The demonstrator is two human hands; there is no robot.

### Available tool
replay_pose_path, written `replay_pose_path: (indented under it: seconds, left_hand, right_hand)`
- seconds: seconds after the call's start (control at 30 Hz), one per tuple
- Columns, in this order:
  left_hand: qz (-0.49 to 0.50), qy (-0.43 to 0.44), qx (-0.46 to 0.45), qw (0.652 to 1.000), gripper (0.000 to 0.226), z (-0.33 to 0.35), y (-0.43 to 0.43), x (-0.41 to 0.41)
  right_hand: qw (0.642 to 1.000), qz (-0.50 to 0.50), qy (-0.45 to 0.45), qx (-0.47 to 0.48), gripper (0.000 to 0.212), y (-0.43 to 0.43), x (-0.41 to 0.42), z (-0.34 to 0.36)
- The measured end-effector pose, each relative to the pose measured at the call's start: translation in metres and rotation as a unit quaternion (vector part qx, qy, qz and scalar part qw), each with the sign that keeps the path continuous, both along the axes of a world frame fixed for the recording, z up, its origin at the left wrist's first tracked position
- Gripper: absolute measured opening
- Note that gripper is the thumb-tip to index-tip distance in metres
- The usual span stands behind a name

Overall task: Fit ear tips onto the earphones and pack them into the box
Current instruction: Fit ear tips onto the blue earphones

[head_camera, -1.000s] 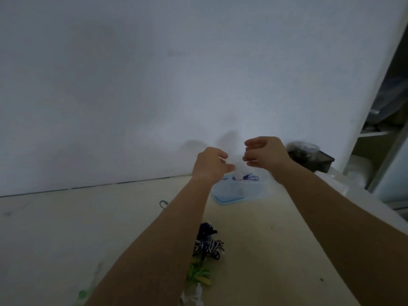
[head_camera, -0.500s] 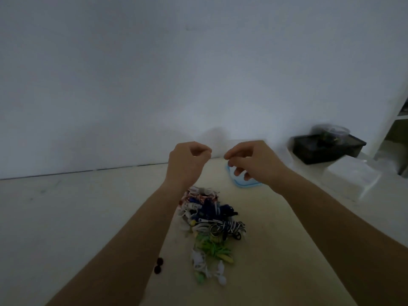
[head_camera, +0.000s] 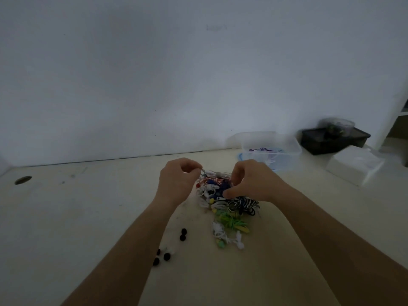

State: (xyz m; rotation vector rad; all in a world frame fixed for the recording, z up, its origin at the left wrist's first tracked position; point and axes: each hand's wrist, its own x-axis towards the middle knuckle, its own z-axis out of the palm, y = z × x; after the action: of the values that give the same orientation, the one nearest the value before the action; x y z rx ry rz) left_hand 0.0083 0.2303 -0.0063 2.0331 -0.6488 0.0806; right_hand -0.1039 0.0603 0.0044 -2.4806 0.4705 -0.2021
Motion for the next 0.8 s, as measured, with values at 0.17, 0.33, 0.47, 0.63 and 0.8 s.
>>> replay_pose_path:
  seconds: [0.17, 0.33, 0.47, 0.63, 0.8]
  left_hand:
    - [0.017, 0.004, -0.030, 0.999, 0.010, 0.002, 0.021, -0.013]
    - [0.026, 0.017, -0.042, 0.999, 0.009, 0.002, 0.035, -0.021]
    - [-0.013, 0.024, -0.029, 0.999, 0.014, 0.001, 0.039, -0.028]
    - [-0.163, 0.067, -0.006, 0.984, 0.044, 0.004, 0.034, -0.036]
    - [-0.222, 0.188, -0.072, 0.954, 0.051, 0.009, 0.031, -0.048]
  right_hand:
    - [0.997, -0.030, -0.065, 0.007, 0.019, 0.009, -0.005, -0.003]
    - [0.973, -0.069, -0.165, 0.149, 0.013, 0.011, -0.013, 0.016]
    - [0.941, -0.045, -0.205, 0.265, 0.011, 0.018, -0.015, 0.037]
    - [0.924, -0.022, -0.219, 0.313, 0.012, 0.035, -0.012, 0.056]
    - [0.908, -0.008, -0.221, 0.357, 0.013, 0.050, -0.007, 0.063]
